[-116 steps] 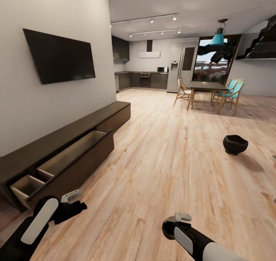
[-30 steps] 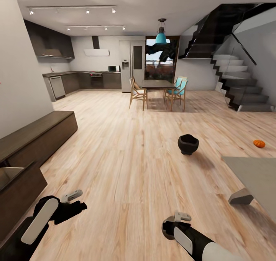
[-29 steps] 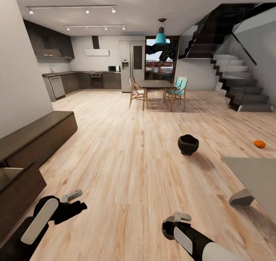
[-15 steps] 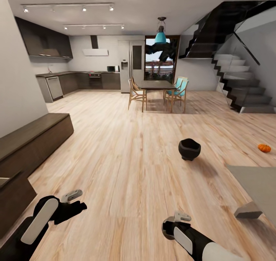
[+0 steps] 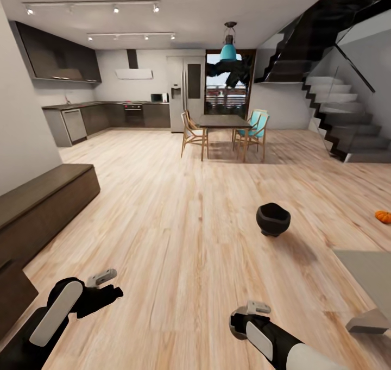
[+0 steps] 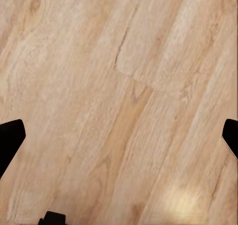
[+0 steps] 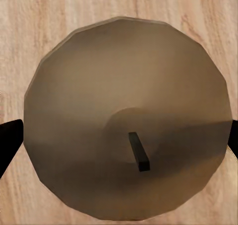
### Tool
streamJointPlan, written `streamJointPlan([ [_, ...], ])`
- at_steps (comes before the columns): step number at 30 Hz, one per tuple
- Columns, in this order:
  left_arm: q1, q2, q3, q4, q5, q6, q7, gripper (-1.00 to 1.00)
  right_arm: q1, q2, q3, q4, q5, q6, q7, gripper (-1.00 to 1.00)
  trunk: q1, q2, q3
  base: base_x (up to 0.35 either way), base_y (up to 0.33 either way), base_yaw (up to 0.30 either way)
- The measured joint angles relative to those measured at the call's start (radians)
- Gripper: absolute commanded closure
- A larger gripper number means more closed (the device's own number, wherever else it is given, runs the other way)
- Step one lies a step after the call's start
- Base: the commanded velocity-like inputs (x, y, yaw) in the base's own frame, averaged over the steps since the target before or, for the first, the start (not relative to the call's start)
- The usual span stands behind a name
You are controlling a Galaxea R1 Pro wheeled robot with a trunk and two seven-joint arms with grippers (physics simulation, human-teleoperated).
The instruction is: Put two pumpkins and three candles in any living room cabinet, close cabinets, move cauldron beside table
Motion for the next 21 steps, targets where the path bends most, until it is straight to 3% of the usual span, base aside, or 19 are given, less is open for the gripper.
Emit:
streamJointPlan([
  [21, 0.000, 0.000, 0.000, 0.000, 0.000, 0.000, 0.001, -1.00, 0.000, 0.000, 0.000, 0.001, 0.000, -0.001, 0.000, 1.00, 0.000, 0.000, 0.000, 0.303, 0.000, 0.000],
])
